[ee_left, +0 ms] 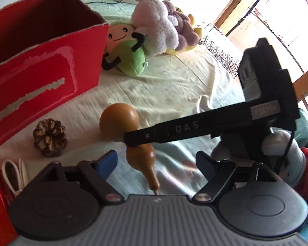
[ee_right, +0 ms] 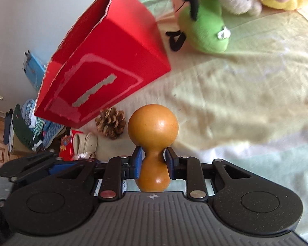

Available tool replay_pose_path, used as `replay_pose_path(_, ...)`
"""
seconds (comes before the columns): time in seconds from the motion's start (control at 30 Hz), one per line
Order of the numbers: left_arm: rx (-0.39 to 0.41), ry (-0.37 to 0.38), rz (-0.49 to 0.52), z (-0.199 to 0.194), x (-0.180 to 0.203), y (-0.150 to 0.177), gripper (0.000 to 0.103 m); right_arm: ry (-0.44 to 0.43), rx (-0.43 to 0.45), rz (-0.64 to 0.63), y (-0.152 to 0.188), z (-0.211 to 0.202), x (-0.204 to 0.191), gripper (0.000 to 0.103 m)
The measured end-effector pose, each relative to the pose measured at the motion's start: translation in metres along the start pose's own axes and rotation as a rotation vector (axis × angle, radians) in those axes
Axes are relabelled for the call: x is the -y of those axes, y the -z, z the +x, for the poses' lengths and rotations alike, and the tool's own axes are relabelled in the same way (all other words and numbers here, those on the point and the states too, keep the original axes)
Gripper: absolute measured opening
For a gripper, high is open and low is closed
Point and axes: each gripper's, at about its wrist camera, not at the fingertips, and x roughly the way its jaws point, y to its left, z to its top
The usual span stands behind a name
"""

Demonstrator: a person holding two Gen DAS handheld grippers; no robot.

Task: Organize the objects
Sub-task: 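Lift the gourd with the right tool and carry it over the red box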

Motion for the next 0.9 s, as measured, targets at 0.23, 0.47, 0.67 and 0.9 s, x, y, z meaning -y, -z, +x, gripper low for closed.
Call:
replay_pose_path(0.23, -0.072, 0.034, -0.056, 0.032, -0.005, -0.010, 0.076, -0.045, -0.039, 0.041, -0.004, 0.004, 0.011, 0.030)
replay_pose_path(0.47, -0.084, 0.017, -0.060, 0.038, -0.007, -0.016, 0.069, -0.096, -0.055, 0.153, -0.004, 0.013, 0.029, 0.040)
replay_pose_path(0.67, -0.056, 0.025, -0.034, 0.029, 0.002, -0.018, 0.068, -0.080, -0.051, 0.126, -0.006, 0.000, 0.026, 0.031)
replay_pose_path(0.9, 0.037, 0.146, 0.013, -0.006, 0.023, -0.041, 0.059, -0.186, 0.028, 0.056, -0.029, -0.041, -0.007, 0.003)
